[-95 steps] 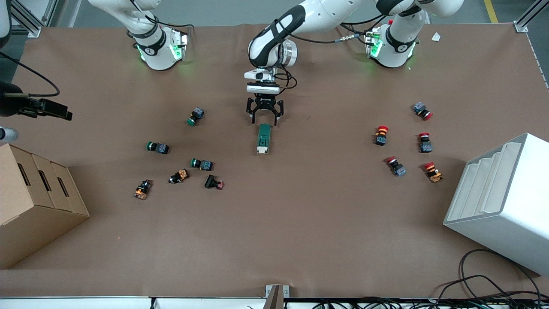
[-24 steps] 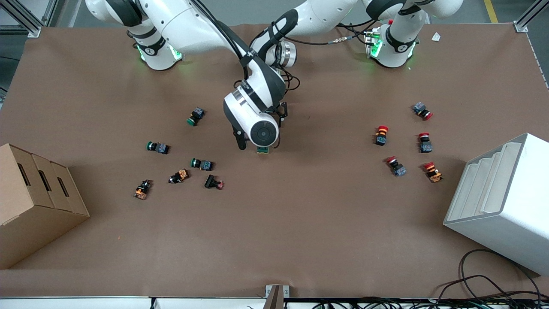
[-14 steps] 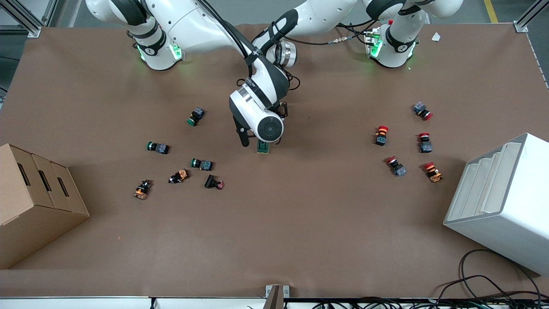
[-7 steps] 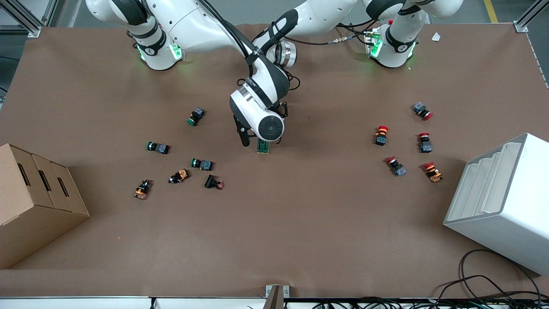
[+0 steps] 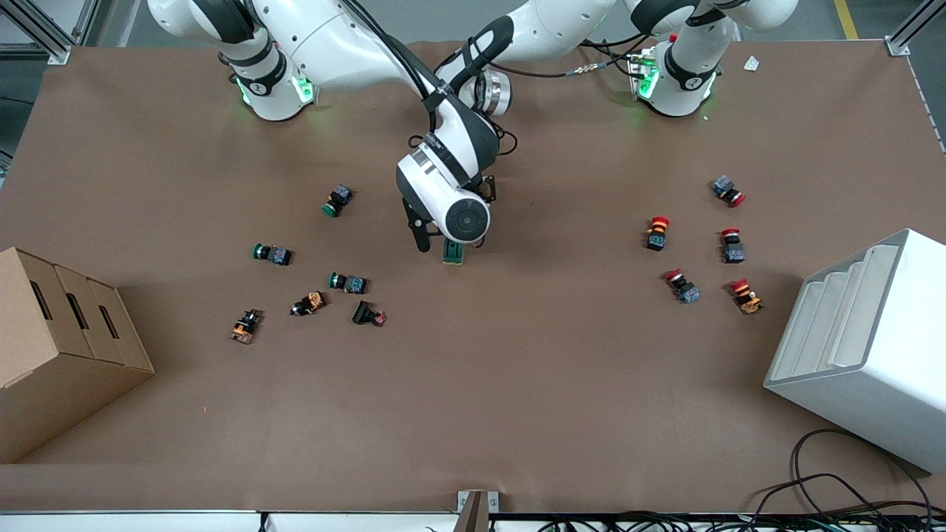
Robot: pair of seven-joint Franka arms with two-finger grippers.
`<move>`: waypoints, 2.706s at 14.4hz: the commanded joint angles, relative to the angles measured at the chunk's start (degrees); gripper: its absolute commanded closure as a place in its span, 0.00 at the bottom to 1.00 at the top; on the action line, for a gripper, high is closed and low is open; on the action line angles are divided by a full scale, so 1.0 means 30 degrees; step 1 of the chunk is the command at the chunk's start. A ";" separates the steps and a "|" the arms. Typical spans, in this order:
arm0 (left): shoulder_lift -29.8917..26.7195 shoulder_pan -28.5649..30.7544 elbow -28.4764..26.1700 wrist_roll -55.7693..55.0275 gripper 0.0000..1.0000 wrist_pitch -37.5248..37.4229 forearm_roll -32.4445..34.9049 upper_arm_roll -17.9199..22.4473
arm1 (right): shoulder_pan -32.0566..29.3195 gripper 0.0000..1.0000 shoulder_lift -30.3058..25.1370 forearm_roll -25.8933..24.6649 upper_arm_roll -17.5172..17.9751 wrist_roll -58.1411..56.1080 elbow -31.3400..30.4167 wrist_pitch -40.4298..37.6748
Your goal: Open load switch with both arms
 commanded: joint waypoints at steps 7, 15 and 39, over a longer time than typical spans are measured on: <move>0.0435 0.0103 -0.0171 0.0221 0.00 -0.0176 0.0086 0.0200 | -0.0345 0.00 -0.0586 -0.0537 -0.0306 -0.0897 -0.0196 -0.0368; 0.0084 0.0191 0.0179 0.0571 0.01 -0.0147 -0.0235 0.0055 | -0.4648 0.00 -0.4187 -0.3379 -0.0600 -1.1289 -0.0339 -0.1076; -0.4220 0.7773 0.7854 1.7499 0.01 0.1259 -1.4728 -0.2905 | -1.5377 0.00 -0.9904 -0.7071 -0.0600 -3.7057 0.0477 -0.3389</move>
